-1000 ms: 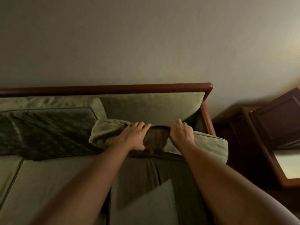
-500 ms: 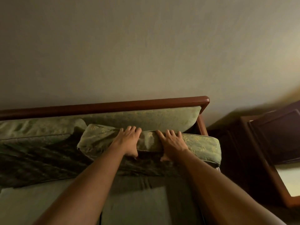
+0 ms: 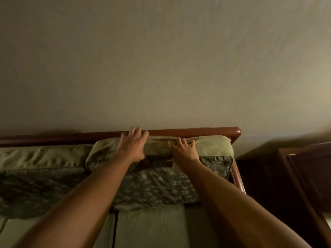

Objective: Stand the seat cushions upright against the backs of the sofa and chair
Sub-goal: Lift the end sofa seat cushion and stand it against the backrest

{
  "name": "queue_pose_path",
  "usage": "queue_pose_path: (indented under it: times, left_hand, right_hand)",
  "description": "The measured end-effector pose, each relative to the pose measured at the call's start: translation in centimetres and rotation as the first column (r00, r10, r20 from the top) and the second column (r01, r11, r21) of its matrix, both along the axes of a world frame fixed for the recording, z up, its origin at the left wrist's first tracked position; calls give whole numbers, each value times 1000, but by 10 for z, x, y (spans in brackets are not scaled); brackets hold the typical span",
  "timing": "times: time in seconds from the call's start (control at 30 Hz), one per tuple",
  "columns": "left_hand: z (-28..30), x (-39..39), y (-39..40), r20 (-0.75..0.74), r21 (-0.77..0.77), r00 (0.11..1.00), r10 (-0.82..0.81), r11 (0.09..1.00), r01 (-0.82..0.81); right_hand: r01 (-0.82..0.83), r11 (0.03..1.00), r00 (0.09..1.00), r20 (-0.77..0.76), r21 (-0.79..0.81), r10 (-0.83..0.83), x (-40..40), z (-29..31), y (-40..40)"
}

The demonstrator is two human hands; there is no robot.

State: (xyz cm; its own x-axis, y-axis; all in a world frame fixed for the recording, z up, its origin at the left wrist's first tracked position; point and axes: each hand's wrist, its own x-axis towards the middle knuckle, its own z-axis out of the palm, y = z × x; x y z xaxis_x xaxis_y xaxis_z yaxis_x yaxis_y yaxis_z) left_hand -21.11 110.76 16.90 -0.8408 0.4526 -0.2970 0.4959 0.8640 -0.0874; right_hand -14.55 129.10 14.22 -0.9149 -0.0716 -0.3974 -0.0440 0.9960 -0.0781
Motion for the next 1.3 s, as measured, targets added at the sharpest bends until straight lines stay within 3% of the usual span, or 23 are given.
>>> queue_pose_path:
  times: [0.13,0.43,0.6,0.77,0.9,1.03,1.3]
  left_hand:
    - [-16,18,5,79,62,993,87,994,-92]
    - [-1,46,8,103,89,991,82,992,-91]
    - [17,69,17,115,88,993,17,996,-27]
    - [20,98,51,169,132,981,-99,988,77]
    - [36,154,101,169,137,933,-317,945,296]
    - [63,234,153,88,132,830,-550,833,538]
    - [113,440,236,82,232,416,-906,423,876]
  right_hand:
    - [122,990,990,58,67,-126,19,-17,-10]
    - [91,995,995,37,41,-93,31,0,-10]
    - [137,990,990,-1,-29,-138,53,23,-16]
    - [283,958,958,-39,-45,-285,103,48,0]
    - [494,868,864,-78,-56,-497,180,66,25]
    - [693,716,702,-149,-84,-697,272,89,37]
    - [963,269,261,-185,-18,-947,487,134,70]
